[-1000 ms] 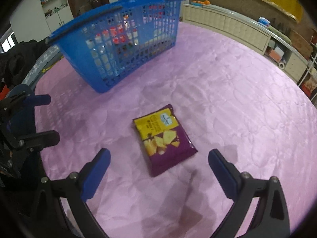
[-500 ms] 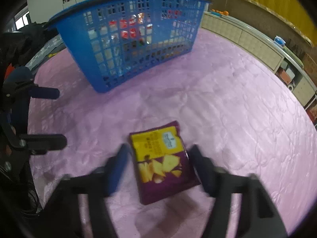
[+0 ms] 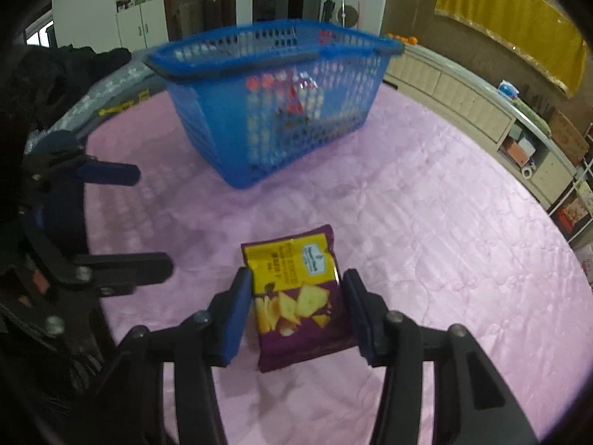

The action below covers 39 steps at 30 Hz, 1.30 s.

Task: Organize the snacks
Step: 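Carry the chip bag with the right gripper over the basket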

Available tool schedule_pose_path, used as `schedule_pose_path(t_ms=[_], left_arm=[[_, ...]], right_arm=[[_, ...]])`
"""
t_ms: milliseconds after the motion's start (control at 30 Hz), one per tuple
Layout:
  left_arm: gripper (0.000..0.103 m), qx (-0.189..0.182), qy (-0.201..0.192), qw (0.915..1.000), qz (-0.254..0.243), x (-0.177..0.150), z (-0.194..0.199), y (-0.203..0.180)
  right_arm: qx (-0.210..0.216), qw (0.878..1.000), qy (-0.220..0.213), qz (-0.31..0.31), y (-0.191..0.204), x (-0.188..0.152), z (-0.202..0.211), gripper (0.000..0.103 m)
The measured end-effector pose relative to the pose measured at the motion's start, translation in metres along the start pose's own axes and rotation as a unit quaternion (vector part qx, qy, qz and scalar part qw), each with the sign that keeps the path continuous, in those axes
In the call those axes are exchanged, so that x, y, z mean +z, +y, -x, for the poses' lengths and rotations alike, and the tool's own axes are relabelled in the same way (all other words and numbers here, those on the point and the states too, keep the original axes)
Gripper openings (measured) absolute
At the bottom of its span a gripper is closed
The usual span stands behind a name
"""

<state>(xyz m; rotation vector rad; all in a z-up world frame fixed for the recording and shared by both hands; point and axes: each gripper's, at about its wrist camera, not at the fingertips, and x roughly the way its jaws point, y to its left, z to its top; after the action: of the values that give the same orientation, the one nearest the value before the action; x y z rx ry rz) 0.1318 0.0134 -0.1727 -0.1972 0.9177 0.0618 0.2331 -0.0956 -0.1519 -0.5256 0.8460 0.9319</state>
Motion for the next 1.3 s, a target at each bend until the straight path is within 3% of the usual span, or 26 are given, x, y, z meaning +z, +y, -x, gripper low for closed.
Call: schedule_pose_path(t_ms=[467, 733, 833, 967, 1133, 1300], left_arm=[[0.103, 0.002, -0.086, 0.996, -0.024, 0.02, 0.076, 0.011], [0.103, -0.008, -0.116, 0.9916, -0.056, 0.067, 0.106, 0.013], [0.103, 0.007, -0.135, 0.9883, -0.07, 0.083, 0.118, 0.017], [0.103, 0.018, -0.14, 0.9869, -0.079, 0.109, 0.123, 0.027], [0.103, 0.005, -0.124, 0.989, -0.08, 0.141, 0.122, 0.044], [0.103, 0.027, -0.119, 0.9874, -0.1, 0.169, 0.114, 0.06]], right_arm=[[-0.056, 0.997, -0.055, 0.003, 0.02, 0.03, 0.071, 0.054], [-0.064, 0.994, -0.09, 0.006, 0.023, 0.062, 0.098, 0.054], [-0.065, 0.993, -0.101, 0.01, 0.02, 0.078, 0.106, 0.054], [-0.062, 0.992, -0.112, 0.006, 0.014, 0.105, 0.112, 0.054], [-0.051, 0.992, -0.116, -0.008, 0.003, 0.139, 0.104, 0.054], [-0.035, 0.993, -0.109, -0.02, -0.006, 0.164, 0.084, 0.054]])
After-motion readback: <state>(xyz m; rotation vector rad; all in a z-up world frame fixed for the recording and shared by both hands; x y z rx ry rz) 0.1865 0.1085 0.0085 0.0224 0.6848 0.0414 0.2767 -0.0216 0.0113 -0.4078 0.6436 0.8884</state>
